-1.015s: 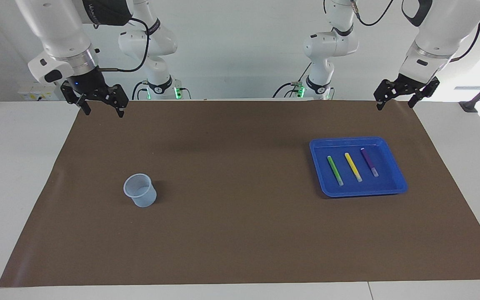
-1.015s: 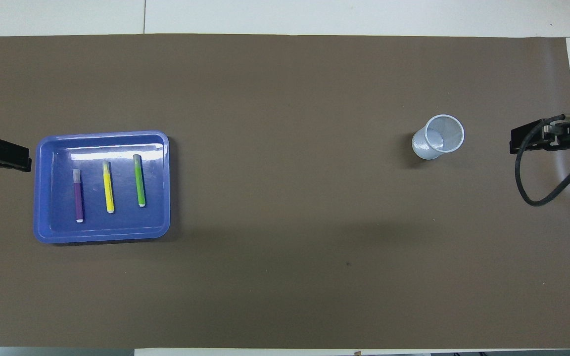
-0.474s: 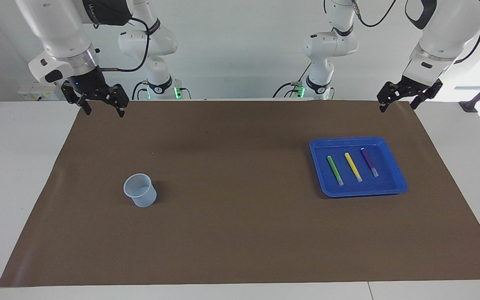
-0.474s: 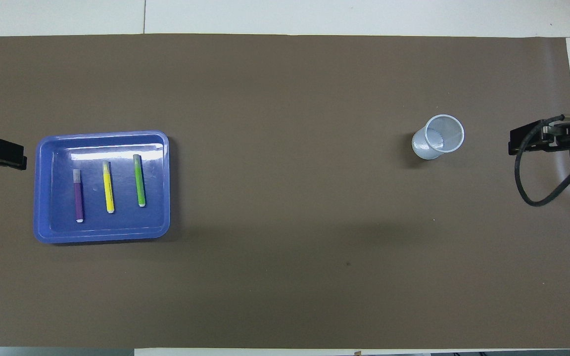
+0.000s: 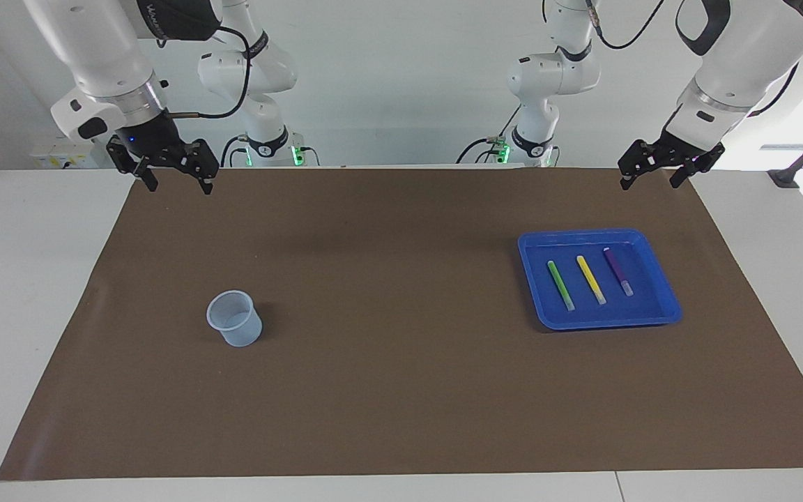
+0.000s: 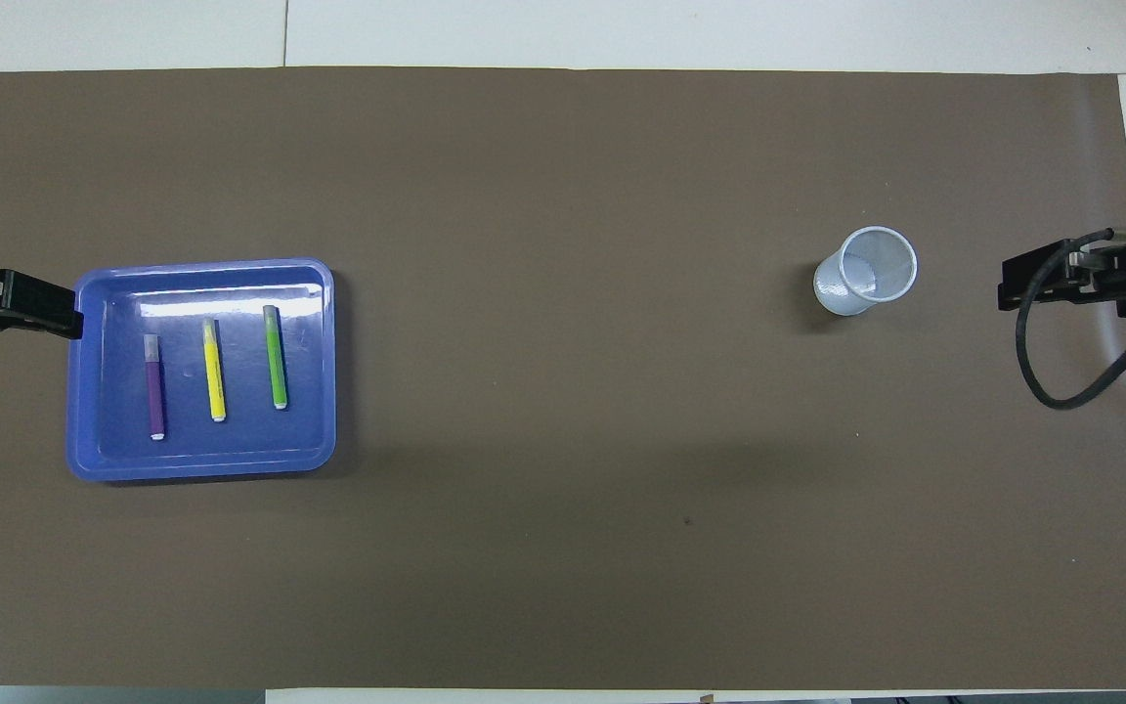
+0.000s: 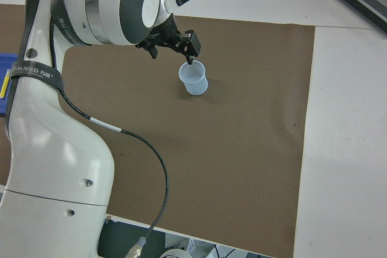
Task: Right arm passes pens to left for tray arrangement
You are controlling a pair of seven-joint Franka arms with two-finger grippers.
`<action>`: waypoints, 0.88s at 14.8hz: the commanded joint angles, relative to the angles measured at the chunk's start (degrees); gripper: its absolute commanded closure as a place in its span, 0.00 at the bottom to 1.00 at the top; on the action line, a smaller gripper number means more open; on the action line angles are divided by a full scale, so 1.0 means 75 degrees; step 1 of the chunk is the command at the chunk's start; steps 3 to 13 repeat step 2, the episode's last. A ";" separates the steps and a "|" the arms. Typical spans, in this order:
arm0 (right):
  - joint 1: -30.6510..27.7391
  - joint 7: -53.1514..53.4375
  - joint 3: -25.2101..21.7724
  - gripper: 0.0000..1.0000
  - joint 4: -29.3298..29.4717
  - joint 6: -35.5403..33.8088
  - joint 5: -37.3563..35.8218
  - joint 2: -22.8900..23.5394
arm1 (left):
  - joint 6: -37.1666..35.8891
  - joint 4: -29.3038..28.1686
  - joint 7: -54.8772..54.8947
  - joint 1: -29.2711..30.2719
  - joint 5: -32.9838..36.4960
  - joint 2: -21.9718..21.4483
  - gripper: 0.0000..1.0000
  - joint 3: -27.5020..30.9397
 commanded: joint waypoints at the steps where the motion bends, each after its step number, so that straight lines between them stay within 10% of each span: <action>1: -0.0105 -0.0139 0.0006 0.00 -0.0021 -0.0131 0.0154 -0.0071 | -0.0132 0.0005 -0.0070 -0.0122 -0.0128 -0.0096 0.00 0.0188; 13: -0.0105 -0.0139 0.0006 0.00 -0.0021 -0.0120 0.0142 -0.0071 | -0.0109 0.0005 -0.0058 -0.0098 -0.0129 -0.0119 0.00 0.0188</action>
